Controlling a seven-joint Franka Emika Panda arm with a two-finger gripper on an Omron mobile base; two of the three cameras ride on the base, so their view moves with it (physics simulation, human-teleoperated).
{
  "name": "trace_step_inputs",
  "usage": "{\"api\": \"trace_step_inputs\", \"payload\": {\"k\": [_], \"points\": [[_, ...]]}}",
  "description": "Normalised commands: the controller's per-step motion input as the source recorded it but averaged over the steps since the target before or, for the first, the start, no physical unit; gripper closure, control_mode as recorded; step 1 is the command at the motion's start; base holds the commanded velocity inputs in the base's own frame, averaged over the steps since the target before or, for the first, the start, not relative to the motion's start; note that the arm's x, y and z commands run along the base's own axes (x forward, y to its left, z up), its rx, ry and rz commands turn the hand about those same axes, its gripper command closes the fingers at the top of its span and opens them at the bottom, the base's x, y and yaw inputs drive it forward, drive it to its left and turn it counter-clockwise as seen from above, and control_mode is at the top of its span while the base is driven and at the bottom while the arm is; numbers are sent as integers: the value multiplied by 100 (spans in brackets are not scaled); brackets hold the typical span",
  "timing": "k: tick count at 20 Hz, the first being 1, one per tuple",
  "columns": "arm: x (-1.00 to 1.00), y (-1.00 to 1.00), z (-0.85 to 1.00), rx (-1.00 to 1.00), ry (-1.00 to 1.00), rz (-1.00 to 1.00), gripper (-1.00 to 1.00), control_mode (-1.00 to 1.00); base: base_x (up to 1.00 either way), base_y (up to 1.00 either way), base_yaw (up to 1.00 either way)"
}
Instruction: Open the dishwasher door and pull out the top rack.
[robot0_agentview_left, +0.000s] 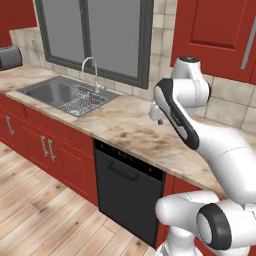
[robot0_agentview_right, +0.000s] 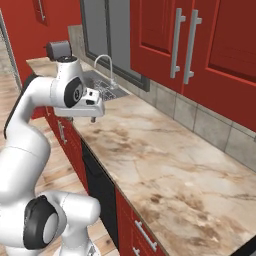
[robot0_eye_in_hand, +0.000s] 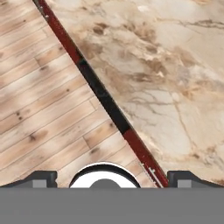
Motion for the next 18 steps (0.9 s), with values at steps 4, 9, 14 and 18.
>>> {"api": "trace_step_inputs", "payload": {"k": [4, 9, 14, 18], "points": [[2, 100, -81, -19, 0, 1, -100, -100, 0, 0, 0], [8, 100, -100, -31, 2, 0, -100, -100, 0, 0, 0], [49, 90, -83, -25, 30, 0, -100, -100, 0, 0, 0], [49, 60, -71, -21, 20, 0, -100, -100, 0, 0, 0]]}}
